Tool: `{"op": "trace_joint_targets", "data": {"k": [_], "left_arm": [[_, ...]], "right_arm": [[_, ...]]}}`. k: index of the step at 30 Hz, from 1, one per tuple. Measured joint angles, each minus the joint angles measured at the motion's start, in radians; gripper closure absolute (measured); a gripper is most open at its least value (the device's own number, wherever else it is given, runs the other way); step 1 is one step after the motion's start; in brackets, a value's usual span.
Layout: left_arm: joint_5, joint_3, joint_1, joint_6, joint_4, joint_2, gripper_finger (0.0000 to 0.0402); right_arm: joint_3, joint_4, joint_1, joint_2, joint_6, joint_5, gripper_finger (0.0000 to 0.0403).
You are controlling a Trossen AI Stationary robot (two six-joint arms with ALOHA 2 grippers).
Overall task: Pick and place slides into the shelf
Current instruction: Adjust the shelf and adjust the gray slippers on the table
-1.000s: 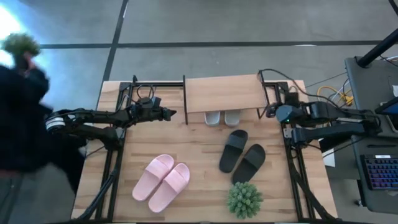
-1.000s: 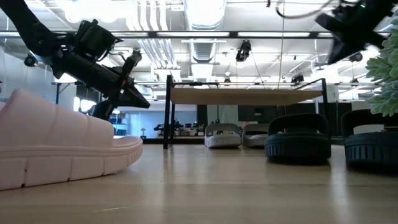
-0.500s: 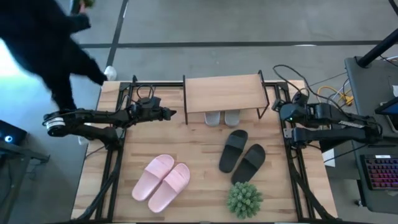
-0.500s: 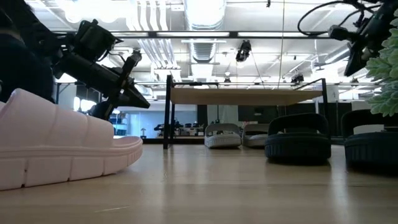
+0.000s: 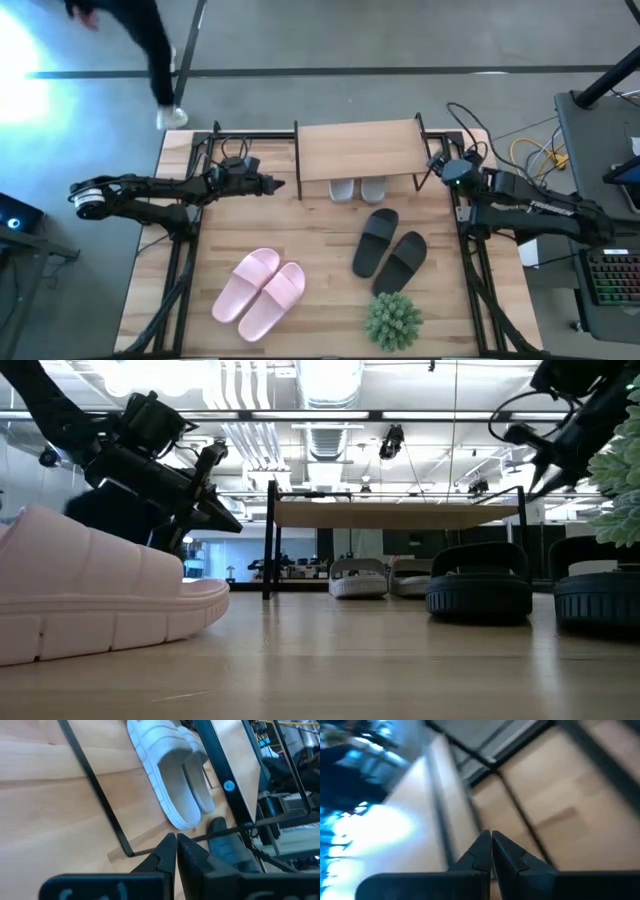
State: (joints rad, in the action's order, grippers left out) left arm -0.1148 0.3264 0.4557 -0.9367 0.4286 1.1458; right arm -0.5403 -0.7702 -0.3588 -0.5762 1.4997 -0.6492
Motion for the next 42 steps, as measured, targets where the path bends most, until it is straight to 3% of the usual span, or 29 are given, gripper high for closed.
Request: {"op": "trace_joint_targets", "data": {"k": [4, 13, 17, 22, 28, 31, 42], "left_arm": [[-0.009, 0.0, 0.0, 0.0, 0.0, 0.0, 0.0402], [-0.011, -0.001, -0.001, 0.009, 0.0, 0.0, 0.0402], [-0.011, -0.001, 0.0, 0.009, 0.0, 0.0, 0.0402], [-0.012, -0.001, 0.0, 0.007, 0.0, 0.0, 0.0402], [0.005, 0.01, 0.002, 0.006, 0.009, -0.003, 0.0402], [0.015, 0.041, 0.025, 0.007, 0.011, -0.003, 0.0402], [-0.014, 0.091, 0.079, 0.001, 0.008, 0.076, 0.0402]], "right_arm": [[0.005, 0.051, -0.036, -0.008, -0.057, 0.042, 0.0394], [0.006, 0.05, -0.043, -0.006, -0.205, 0.298, 0.0394], [-0.013, 0.024, -0.043, -0.006, -0.234, 0.349, 0.0394], [-0.085, -0.097, -0.043, -0.006, -0.26, 0.3, 0.0394], [-0.218, -0.278, -0.043, -0.007, -0.351, 0.145, 0.0394], [-0.256, -0.267, -0.043, -0.009, -0.436, 0.142, 0.0394], [-0.267, -0.238, -0.043, -0.077, -0.48, 0.153, 0.0394]]}}
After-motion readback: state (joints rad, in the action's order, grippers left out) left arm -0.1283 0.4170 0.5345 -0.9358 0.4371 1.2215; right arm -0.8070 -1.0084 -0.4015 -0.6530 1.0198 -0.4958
